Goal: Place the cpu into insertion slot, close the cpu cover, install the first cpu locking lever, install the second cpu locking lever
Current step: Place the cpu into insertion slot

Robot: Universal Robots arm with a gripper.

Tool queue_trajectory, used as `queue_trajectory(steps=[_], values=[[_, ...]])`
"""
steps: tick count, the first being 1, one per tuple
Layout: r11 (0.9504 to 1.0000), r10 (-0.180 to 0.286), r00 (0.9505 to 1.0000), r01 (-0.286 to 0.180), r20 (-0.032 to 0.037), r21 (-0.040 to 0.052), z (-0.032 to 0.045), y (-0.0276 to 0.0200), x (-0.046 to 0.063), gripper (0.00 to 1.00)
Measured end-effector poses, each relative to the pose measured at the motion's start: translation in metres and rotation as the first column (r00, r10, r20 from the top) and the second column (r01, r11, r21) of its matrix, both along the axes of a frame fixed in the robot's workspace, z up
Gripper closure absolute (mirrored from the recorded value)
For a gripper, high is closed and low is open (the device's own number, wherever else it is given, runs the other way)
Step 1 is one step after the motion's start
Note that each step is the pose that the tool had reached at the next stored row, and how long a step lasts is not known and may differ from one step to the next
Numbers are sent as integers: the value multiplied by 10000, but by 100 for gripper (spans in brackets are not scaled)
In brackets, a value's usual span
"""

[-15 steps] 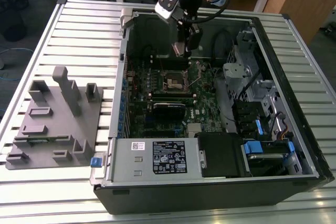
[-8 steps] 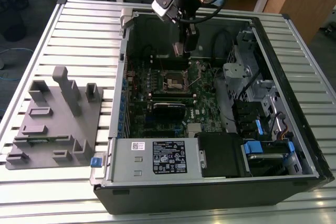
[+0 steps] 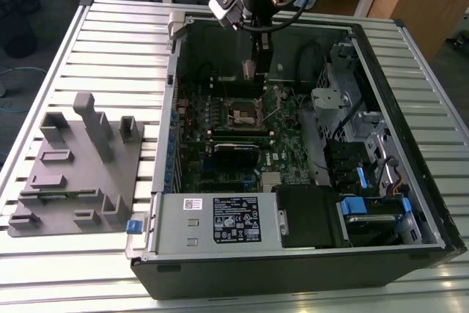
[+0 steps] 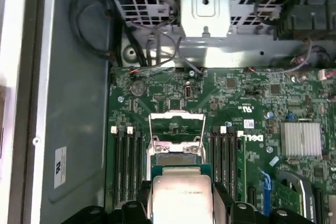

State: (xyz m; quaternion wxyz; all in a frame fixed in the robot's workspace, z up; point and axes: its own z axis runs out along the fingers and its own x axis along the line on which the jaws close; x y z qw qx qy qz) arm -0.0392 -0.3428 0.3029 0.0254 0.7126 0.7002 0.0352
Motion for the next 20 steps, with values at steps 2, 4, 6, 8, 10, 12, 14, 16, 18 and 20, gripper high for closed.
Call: queue_trajectory(steps=[2,4,6,8,10,12,14,16,18,20], values=[[10000,-2,10000,2,0,-1,0,0,0,46],[10000,-3,10000,3,1,0,0,0,0,46],[10000,-5,10000,5,4,9,-1,1,-2,46],[10000,-4,10000,4,28,13,-13,1,-10,46],[10000,-2,9999,2,106,16,-28,0,-21,46],[10000,-2,9997,1,224,30,-41,0,-37,46],[10000,-4,9994,2,333,45,-57,0,-58,46],[10000,-3,9992,1,400,50,-78,0,-77,46],[10000,-3,9991,1,420,49,-105,-2,-96,46],[10000,-3,9991,1,420,48,-141,-4,-108,46]])
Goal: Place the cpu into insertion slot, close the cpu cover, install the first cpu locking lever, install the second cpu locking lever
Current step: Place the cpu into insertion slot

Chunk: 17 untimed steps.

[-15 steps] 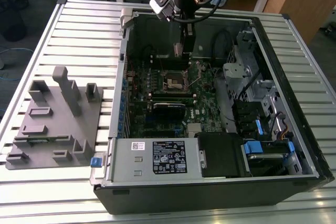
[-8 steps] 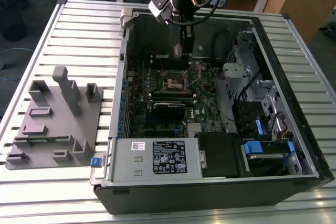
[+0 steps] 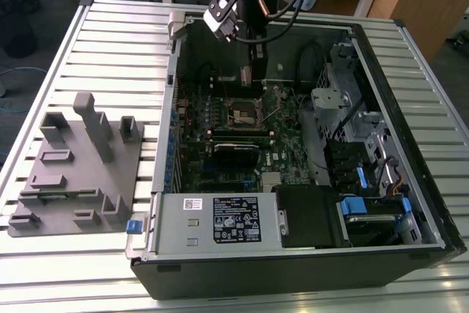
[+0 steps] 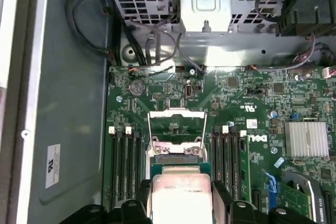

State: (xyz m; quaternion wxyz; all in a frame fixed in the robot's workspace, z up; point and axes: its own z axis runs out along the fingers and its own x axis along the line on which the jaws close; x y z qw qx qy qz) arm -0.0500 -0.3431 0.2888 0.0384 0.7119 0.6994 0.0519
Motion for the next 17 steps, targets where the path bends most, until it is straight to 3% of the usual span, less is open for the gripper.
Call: queue_trajectory(steps=[10,17], values=[[10000,0,10000,0,-13,1,-174,-2,-15,46],[10000,0,10000,0,-12,1,-225,-2,-24,46]])
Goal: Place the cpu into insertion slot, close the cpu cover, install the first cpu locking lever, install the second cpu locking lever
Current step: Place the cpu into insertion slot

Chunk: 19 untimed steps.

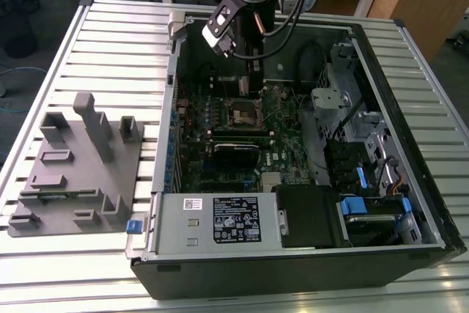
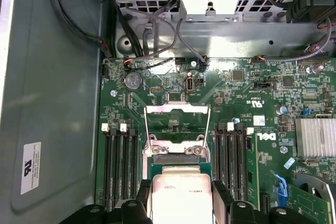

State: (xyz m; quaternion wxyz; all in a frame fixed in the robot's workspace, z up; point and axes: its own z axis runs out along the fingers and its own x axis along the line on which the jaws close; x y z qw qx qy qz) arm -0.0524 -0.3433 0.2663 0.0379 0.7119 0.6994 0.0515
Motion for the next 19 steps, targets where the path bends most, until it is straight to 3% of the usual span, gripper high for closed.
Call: queue_trajectory(steps=[19], values=[[10000,0,10000,0,-1,-7,-32,0,0,46]])
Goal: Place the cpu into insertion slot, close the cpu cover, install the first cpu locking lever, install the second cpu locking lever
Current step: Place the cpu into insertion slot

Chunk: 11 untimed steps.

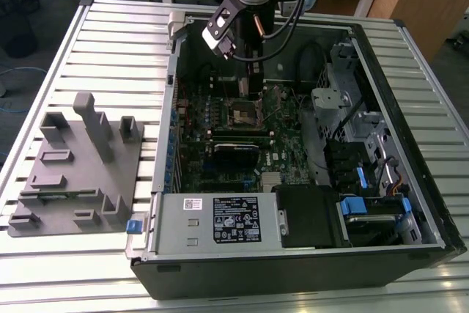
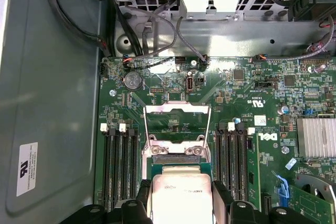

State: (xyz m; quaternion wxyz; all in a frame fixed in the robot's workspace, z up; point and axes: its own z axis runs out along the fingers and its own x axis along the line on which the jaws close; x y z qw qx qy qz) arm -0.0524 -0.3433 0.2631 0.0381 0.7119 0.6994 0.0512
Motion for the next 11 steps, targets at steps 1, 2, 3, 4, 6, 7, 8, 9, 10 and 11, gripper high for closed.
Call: queue_trajectory(steps=[1,2,3,4,6,7,8,9,10,11], values=[[10000,1,10000,-1,1,0,-2,0,0,46],[10000,1,10000,-1,3,5,-6,1,0,46],[10000,0,10000,0,3,4,-10,0,0,46],[10000,0,10000,0,0,-1,-11,0,0,46],[10000,1,10000,-1,0,0,-31,0,0,46],[10000,0,10000,0,0,1,-49,0,0,46],[10000,0,10000,0,0,0,-49,0,0,46],[10000,0,10000,0,0,1,-49,0,0,46],[10000,0,10000,0,0,0,-49,0,0,46],[10000,0,10000,0,0,0,-50,0,0,46]])
